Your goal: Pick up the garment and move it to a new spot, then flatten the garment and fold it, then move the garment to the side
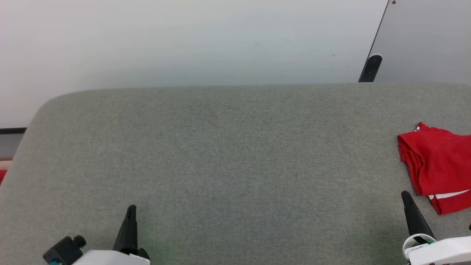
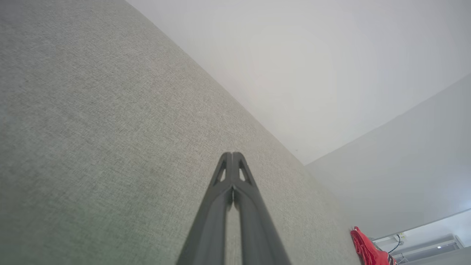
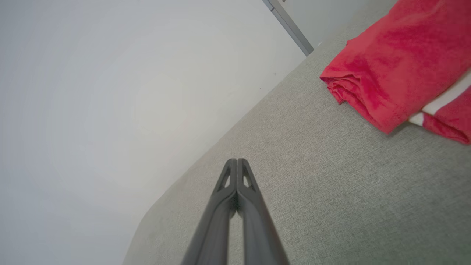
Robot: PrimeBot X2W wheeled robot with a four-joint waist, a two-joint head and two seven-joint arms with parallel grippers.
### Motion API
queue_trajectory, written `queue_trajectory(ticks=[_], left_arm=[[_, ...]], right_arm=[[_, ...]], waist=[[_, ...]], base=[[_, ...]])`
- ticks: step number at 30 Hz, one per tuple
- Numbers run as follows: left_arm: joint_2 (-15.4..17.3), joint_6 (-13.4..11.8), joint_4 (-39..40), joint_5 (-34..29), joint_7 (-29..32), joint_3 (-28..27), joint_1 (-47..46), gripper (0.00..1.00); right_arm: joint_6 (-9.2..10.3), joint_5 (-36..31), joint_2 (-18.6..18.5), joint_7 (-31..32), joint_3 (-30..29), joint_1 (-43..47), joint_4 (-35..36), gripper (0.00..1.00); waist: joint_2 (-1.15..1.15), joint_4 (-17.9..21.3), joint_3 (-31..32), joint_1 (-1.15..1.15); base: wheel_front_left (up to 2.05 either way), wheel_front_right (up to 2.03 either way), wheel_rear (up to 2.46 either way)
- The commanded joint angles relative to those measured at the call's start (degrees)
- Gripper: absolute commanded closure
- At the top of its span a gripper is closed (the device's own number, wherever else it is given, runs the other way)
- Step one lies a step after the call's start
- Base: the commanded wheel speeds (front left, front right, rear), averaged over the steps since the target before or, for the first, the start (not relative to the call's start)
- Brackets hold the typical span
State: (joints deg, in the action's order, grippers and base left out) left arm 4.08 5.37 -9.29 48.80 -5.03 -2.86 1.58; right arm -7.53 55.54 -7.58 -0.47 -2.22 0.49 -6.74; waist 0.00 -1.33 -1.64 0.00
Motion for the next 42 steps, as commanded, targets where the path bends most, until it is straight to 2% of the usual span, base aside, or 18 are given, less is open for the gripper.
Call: queue_trajectory(ticks=[1, 20, 42], left_arm=[[0.1, 0.4, 0.4, 2.2, 0.5, -0.4, -1.3, 1.0], [-0.3, 1.0, -1.2, 14.7, 3.9, -1.4, -3.3, 1.0], [-0.7, 1.5, -2.6, 26.1, 7.0, -2.4, -5.3, 1.0]], right_arm=[[0.03, 1.9, 0.0, 0.3, -0.5, -1.6, 0.3, 1.0], [0.04, 12.6, 1.3, 2.1, -1.4, -3.2, -2.0, 1.0], [0.05, 22.4, 2.5, 4.0, -2.4, -4.8, -4.1, 1.0]], waist=[[0.0, 0.0, 0.0, 0.0], [0.0, 0.3, 0.4, 0.0], [0.0, 0.7, 0.7, 0.0]], base=[[0.0, 0.0, 0.0], [0.0, 0.0, 0.0], [0.0, 0.0, 0.0]])
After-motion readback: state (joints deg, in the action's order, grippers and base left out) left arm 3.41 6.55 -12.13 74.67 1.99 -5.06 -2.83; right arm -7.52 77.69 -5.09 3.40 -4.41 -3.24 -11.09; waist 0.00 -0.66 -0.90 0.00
